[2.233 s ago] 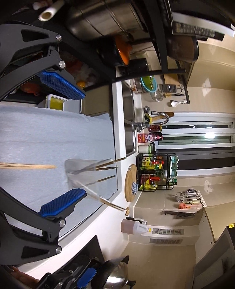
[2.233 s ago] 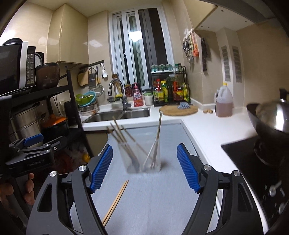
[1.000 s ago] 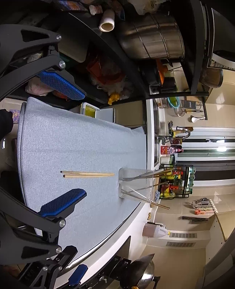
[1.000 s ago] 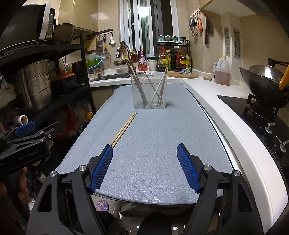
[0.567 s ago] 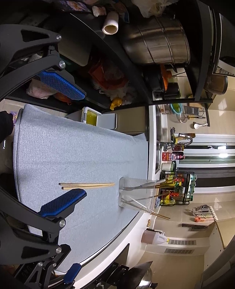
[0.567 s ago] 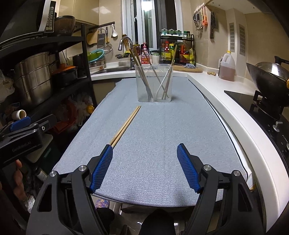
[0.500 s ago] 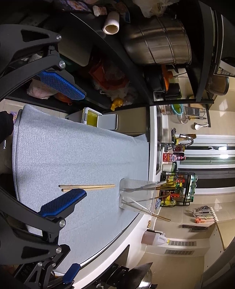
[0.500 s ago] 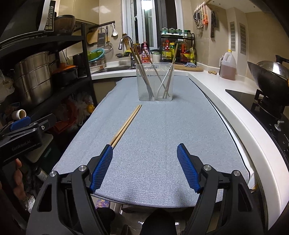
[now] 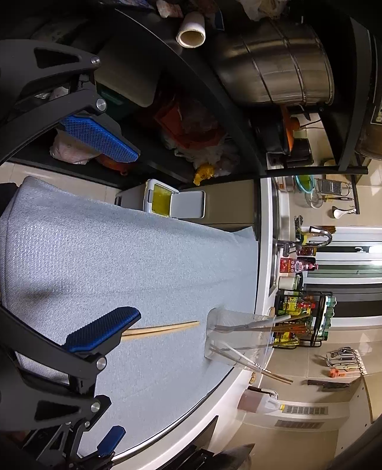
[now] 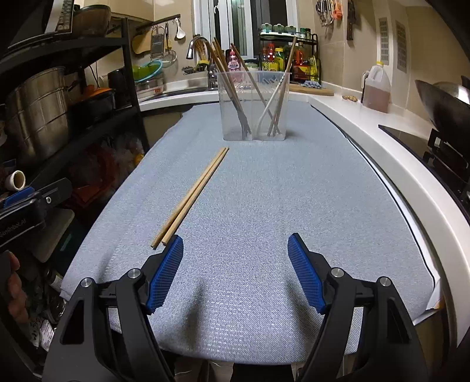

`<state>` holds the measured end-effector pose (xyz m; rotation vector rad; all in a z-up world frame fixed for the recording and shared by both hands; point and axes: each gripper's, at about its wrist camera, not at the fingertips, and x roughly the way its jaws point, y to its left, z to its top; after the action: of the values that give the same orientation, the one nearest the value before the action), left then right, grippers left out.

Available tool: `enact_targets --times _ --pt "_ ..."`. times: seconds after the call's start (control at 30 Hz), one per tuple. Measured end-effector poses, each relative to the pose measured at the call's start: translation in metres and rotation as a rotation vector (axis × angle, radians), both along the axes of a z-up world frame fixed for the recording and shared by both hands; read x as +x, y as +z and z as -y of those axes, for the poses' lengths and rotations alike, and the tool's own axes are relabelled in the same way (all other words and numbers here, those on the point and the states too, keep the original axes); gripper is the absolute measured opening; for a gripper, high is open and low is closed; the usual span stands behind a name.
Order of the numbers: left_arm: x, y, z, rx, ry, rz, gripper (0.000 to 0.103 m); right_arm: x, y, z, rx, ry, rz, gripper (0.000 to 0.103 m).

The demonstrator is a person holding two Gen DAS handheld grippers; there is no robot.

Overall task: Organize utensils
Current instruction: 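Withdraw both open tools back over the last two chopsticks on the cloth, then lower the right tool and grasp one wooden chopstick, then grasp the other chopstick with the left tool while the right holds its own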

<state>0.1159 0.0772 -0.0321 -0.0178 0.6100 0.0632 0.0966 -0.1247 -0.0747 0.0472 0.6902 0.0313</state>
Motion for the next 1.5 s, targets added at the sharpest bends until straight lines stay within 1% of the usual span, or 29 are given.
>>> enact_targets --times 0.3,0.47,0.53,0.63,0.73,0.8,0.97,1.0,1.03,1.07,1.13,1.17,1.2,1.23,1.27,1.3,1.37,1.43,1.5 --pt "0.022 -0.014 -0.009 -0.004 0.004 -0.036 0.095 0.023 -0.010 -0.002 0.026 -0.029 -0.019 0.073" --pt "0.031 -0.022 -0.010 0.000 0.001 -0.052 0.095 0.039 -0.016 -0.012 0.047 -0.017 -0.047 0.073" --pt "0.034 -0.025 -0.012 -0.006 0.003 -0.061 0.095 0.046 -0.019 -0.021 0.030 -0.007 -0.062 0.073" --pt "0.038 -0.029 -0.017 -0.036 0.010 -0.076 0.095 0.055 -0.023 -0.034 0.014 0.005 -0.067 0.073" --pt "0.041 -0.031 -0.020 -0.030 0.013 -0.079 0.095 0.062 -0.028 -0.041 0.000 0.005 -0.075 0.073" --pt "0.041 -0.032 -0.021 -0.025 0.012 -0.083 0.095 0.066 -0.032 -0.044 -0.031 -0.004 -0.087 0.073" --pt "0.044 -0.033 -0.023 -0.030 0.016 -0.089 0.095 0.068 -0.033 -0.046 -0.053 -0.004 -0.077 0.075" --pt "0.045 -0.033 -0.023 -0.032 0.017 -0.090 0.095 0.069 -0.033 -0.048 -0.064 0.001 -0.077 0.076" --pt "0.045 -0.033 -0.022 -0.033 0.016 -0.090 0.096 0.071 -0.036 -0.053 -0.092 0.010 -0.096 0.076" --pt "0.044 -0.033 -0.022 -0.031 0.014 -0.089 0.095 0.070 -0.036 -0.054 -0.103 0.012 -0.079 0.076" --pt "0.044 -0.031 -0.022 -0.022 0.012 -0.085 0.095 0.069 -0.036 -0.053 -0.112 0.016 -0.061 0.072" --pt "0.043 -0.031 -0.021 -0.021 0.010 -0.081 0.095 0.067 -0.036 -0.049 -0.093 0.021 -0.054 0.060" --pt "0.043 -0.030 -0.021 -0.019 0.009 -0.079 0.095 0.066 -0.037 -0.045 -0.069 0.029 -0.050 0.044" --pt "0.042 -0.030 -0.020 -0.019 0.007 -0.079 0.095 0.064 -0.037 -0.040 -0.048 0.034 -0.042 0.037" --pt "0.042 -0.030 -0.018 -0.019 0.005 -0.079 0.095 0.062 -0.036 -0.035 -0.048 0.038 -0.031 0.017" --pt "0.042 -0.029 -0.017 -0.022 0.000 -0.079 0.095 0.060 -0.036 -0.030 -0.049 0.044 -0.021 0.007" --pt "0.042 -0.029 -0.011 -0.024 -0.010 -0.081 0.095 0.055 -0.037 -0.016 -0.024 0.043 -0.012 0.006" --pt "0.042 -0.030 -0.004 -0.020 -0.025 -0.081 0.095 0.049 -0.036 0.003 0.043 0.040 -0.020 0.006" --pt "0.042 -0.032 0.003 -0.017 -0.044 -0.081 0.095 0.040 -0.035 0.020 0.048 0.007 0.000 0.006"
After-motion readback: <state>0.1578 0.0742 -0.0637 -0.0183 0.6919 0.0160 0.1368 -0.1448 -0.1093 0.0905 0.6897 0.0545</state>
